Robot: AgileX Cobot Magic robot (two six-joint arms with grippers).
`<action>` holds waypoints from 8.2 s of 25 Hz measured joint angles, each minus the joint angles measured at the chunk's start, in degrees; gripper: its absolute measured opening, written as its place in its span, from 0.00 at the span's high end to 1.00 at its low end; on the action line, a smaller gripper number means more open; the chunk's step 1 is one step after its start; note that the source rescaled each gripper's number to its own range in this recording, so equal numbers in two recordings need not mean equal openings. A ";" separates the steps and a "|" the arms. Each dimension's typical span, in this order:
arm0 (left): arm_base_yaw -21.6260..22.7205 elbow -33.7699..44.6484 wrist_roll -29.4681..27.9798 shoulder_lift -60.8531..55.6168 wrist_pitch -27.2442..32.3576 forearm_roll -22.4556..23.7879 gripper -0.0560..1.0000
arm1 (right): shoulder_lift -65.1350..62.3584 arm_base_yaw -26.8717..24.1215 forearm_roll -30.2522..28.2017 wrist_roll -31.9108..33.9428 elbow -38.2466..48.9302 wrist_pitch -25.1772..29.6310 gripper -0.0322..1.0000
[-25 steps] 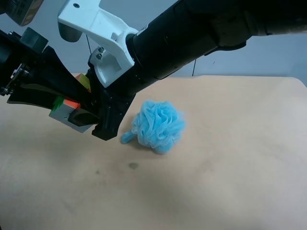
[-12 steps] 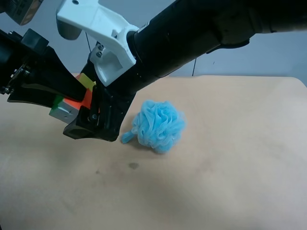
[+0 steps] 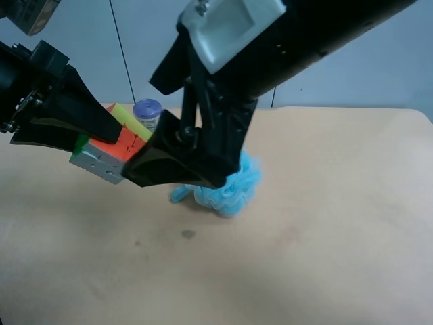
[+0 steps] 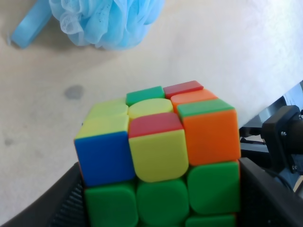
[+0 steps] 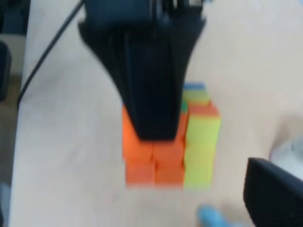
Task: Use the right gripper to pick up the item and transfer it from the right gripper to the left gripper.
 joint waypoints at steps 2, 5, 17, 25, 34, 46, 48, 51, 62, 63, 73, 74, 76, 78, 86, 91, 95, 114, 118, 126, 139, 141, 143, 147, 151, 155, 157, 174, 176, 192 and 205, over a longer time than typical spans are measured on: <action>0.00 0.00 0.00 0.00 0.00 0.00 0.94 | -2.08 0.00 -5.16 6.94 0.00 4.14 0.00; 0.00 0.00 0.00 0.00 0.00 0.00 0.94 | -4.64 0.00 -12.53 15.87 0.00 10.94 0.00; 0.00 0.00 0.00 0.00 0.99 0.00 0.94 | -12.98 0.00 -24.09 34.13 4.62 25.68 0.00; 0.00 0.00 0.00 0.00 1.07 0.00 0.94 | -26.35 0.00 -24.43 37.84 23.02 25.78 0.00; 0.00 0.00 0.00 0.00 1.63 0.00 0.94 | -45.54 0.18 -24.48 44.44 33.83 21.15 0.00; 0.00 0.00 0.00 0.00 1.87 0.00 0.94 | -60.74 0.18 -25.94 47.38 39.31 18.11 0.00; 0.00 0.00 0.00 0.00 1.92 0.00 0.94 | -60.85 0.18 -25.94 47.38 39.31 18.11 0.00; 0.00 0.00 0.00 0.00 1.92 0.00 0.94 | -60.92 0.18 -25.94 47.38 39.31 18.11 0.00; 0.00 0.00 0.00 0.00 1.92 0.08 0.94 | -63.71 -0.77 -25.94 47.39 39.31 18.06 0.00; 0.00 0.00 0.00 0.00 1.92 0.19 0.94 | -65.26 -1.79 -25.94 47.39 39.31 17.98 0.00; 0.00 0.00 0.00 0.00 1.92 0.38 0.94 | -77.14 -29.03 -25.94 47.44 39.31 17.93 0.00; 0.00 0.00 0.00 0.00 1.92 0.38 0.94 | -77.34 -31.67 -25.94 47.44 39.31 17.93 0.00; 0.00 0.00 0.00 0.00 1.92 0.43 0.94 | -77.34 -37.43 -25.94 47.44 39.31 17.93 0.00; 0.00 0.00 0.00 0.00 1.92 0.43 0.94 | -77.34 -41.92 -25.94 47.44 39.31 17.93 0.00; 0.00 0.00 0.06 0.00 1.28 0.43 0.94 | -77.34 -50.65 -25.94 47.49 39.31 17.93 0.00; 0.00 0.00 0.06 0.00 -0.84 0.49 0.94 | -77.34 -50.65 -25.94 47.49 39.31 17.93 0.00; 0.00 -0.05 0.06 0.05 -4.07 2.60 0.94 | -77.34 -50.65 -25.94 47.49 39.31 17.93 0.00; 0.00 -8.30 -5.85 24.29 -16.59 30.66 0.94 | -77.34 -50.65 -25.94 47.54 39.31 17.93 0.00; 0.00 -8.31 -5.85 28.91 -20.61 34.64 0.94 | -77.34 -50.65 -25.94 47.54 39.31 17.93 0.00; 0.00 -8.31 -5.85 31.95 -21.50 37.56 0.94 | -77.34 -50.65 -25.94 47.54 39.31 17.93 0.00; 0.00 -8.43 -6.49 26.30 -15.21 39.53 0.01 | -77.34 -50.65 -25.94 47.54 39.31 17.93 0.00; 0.00 -8.56 -6.75 22.09 -12.25 39.53 0.01 | -77.34 -50.65 -25.94 47.54 39.31 17.93 0.00; 0.00 -8.56 -6.94 17.82 -8.68 39.53 0.01 | -77.34 -50.65 -25.94 47.54 39.31 17.93 0.00; 0.00 -8.56 -7.82 8.35 -1.33 39.53 0.01 | -77.34 -50.65 -25.94 47.54 39.31 17.93 0.00; 0.00 -8.56 -8.54 -0.94 1.79 39.53 0.01 | -77.34 -50.65 -25.94 47.54 39.31 17.93 0.00; 0.00 -7.51 -11.78 -9.59 2.33 39.53 0.01 | -77.34 -50.65 -25.94 47.54 39.31 17.93 0.00; 0.00 -4.77 -12.54 -13.75 2.40 39.53 0.00 | -77.34 -50.65 -25.94 47.54 39.31 17.93 0.00; 0.00 22.61 -13.19 -51.14 6.01 38.21 0.00 | -77.34 -50.65 -25.94 47.54 39.31 17.93 0.00; 0.00 23.56 -13.19 -54.92 5.92 38.26 0.00 | -77.34 -50.65 -25.94 47.54 39.31 17.93 0.00; 0.00 25.53 -16.21 -68.69 2.66 39.53 0.00 | -77.34 -50.65 -25.94 47.54 39.31 17.93 0.00; 15.67 25.53 -16.28 -68.69 2.62 39.53 0.00 | -77.34 -50.65 -25.94 47.54 39.31 17.93 0.00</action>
